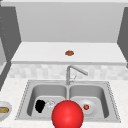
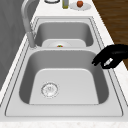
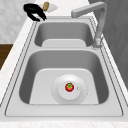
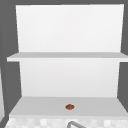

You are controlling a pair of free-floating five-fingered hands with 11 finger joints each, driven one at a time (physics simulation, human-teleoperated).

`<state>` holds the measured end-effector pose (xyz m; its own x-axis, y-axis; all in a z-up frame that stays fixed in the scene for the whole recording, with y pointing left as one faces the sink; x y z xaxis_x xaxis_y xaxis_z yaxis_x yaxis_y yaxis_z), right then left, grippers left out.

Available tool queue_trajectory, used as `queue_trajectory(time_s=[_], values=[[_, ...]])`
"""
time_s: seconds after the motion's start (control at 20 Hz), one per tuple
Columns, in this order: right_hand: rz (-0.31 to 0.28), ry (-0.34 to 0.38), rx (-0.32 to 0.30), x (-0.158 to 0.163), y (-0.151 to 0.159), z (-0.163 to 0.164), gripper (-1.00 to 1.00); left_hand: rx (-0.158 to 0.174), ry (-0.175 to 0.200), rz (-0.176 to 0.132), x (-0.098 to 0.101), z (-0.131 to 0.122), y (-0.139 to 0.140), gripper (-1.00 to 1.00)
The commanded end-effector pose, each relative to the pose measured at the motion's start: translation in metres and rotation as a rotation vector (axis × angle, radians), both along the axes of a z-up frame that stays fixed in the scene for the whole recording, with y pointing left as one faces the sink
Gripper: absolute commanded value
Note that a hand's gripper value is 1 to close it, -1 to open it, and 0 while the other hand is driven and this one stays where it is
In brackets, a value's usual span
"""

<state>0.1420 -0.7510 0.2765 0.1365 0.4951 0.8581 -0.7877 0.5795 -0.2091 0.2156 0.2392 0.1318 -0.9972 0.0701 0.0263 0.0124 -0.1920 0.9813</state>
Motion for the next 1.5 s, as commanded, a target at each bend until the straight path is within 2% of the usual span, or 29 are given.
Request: queue_trajectory(time_s=[0.0, 0.75, 1.45], values=[[0.065, -0.077, -0.12, 0.0, 0.0, -0.002, -1.0, 0.0, 0.0, 0.0, 0.0, 0.0, 0.0, 0.0], [0.06, -0.08, -0.262, 0.0, 0.0001, -0.0072, -1.0, 0.0, 0.0, 0.0, 0.0, 0.0, 0.0, 0.0], [0.046, -0.081, -0.426, 0.0, 0.0002, -0.0093, -1.0, 0.0, 0.0, 0.0, 0.0, 0.0, 0.0, 0.0]])
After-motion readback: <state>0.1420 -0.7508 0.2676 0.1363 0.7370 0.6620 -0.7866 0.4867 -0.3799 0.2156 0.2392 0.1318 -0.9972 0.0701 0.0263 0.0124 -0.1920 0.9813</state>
